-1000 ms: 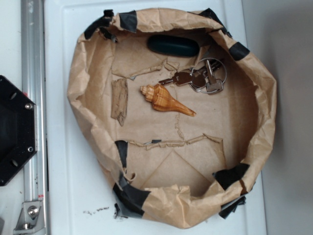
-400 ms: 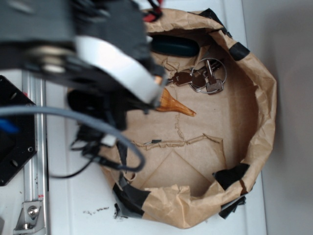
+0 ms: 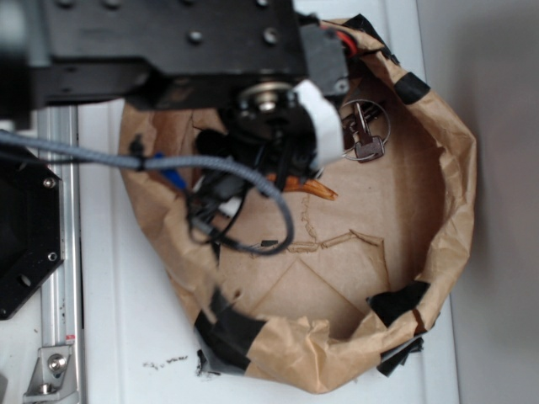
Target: Grab the plastic pickle.
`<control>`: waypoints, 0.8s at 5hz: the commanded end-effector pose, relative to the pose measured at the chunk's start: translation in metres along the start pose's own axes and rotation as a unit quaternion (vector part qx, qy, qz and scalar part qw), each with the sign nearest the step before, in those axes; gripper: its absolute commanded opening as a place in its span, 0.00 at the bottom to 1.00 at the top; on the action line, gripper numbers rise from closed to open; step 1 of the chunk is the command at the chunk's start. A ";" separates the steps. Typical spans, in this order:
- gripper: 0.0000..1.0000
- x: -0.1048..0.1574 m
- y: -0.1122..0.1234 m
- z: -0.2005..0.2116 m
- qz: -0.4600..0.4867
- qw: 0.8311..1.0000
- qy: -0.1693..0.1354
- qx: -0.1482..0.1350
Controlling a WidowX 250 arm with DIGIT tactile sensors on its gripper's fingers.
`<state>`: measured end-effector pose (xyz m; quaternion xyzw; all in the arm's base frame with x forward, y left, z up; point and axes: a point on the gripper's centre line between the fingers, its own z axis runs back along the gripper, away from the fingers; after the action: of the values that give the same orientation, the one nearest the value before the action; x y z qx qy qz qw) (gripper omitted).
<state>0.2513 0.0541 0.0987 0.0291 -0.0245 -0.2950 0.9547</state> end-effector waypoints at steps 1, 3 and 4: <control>1.00 -0.006 0.054 -0.004 0.035 0.998 -0.003 0.049; 1.00 -0.008 0.062 -0.008 0.056 0.996 0.010 0.071; 1.00 -0.008 0.062 -0.008 0.056 0.996 0.010 0.071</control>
<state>0.2728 0.1060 0.0802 0.0817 -0.0144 -0.2482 0.9651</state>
